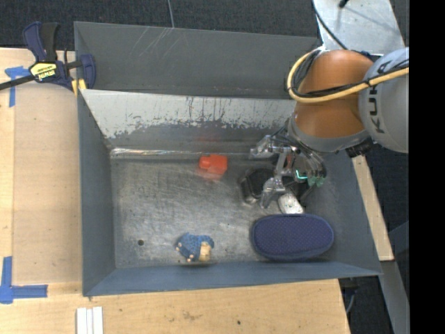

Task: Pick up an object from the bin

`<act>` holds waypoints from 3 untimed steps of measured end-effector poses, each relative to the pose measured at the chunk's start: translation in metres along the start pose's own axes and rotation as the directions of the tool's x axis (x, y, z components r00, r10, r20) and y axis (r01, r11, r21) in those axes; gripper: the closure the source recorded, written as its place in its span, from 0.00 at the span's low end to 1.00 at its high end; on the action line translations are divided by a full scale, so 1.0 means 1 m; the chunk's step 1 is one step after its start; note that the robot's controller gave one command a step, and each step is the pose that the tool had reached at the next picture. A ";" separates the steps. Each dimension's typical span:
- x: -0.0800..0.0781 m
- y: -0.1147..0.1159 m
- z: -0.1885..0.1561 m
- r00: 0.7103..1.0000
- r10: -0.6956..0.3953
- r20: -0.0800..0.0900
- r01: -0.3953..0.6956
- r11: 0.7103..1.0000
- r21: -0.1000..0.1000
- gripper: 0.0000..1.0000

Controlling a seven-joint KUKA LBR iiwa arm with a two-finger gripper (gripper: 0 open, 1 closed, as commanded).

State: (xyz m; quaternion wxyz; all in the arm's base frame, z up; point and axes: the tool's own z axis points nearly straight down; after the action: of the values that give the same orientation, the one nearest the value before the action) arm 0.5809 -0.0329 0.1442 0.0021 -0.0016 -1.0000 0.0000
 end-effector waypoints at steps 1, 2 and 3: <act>-0.028 -0.009 0.058 0.911 0.413 0.004 -0.413 0.911 -0.004 0.00; -0.027 -0.008 0.058 0.911 0.412 -0.001 -0.412 0.911 -0.004 1.00; -0.018 -0.010 -0.096 0.963 0.270 0.017 -0.270 0.963 -0.003 1.00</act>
Offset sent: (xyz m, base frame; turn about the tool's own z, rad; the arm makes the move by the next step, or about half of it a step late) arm 0.0309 -0.0118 -0.0742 0.4485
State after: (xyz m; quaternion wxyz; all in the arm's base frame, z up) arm 0.5988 -0.0431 0.2401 -0.0065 -0.1381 -0.9904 0.0000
